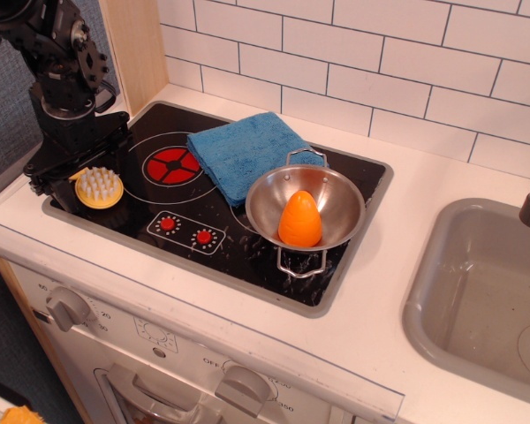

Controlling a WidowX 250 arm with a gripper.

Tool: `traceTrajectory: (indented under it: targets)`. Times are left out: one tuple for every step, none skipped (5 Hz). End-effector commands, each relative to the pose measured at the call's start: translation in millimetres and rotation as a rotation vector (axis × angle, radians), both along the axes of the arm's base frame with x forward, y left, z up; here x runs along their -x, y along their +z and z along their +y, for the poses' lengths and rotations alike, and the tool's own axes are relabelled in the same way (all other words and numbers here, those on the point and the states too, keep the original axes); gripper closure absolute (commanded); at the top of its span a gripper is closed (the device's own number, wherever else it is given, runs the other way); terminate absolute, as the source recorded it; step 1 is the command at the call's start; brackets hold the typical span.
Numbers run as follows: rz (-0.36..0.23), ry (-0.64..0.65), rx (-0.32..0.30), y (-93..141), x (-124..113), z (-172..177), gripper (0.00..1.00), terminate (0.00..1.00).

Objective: Take brush off cloth and place in front left of stovetop

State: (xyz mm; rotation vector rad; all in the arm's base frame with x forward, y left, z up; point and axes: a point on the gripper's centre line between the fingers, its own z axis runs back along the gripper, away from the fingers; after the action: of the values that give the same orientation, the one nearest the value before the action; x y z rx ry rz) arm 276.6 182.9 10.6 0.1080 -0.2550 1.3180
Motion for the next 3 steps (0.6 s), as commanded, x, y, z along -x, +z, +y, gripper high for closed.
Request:
traceTrajectory:
  targets:
    - [-0.009, 0.000, -0.001, 6, 6, -9, 0.00, 0.00]
    - [-0.023, 0.000, -0.014, 19, 6, -8, 0.00, 0.00]
    - [-0.039, 0.001, -0.042, 42, 6, -9, 0.00, 0.00]
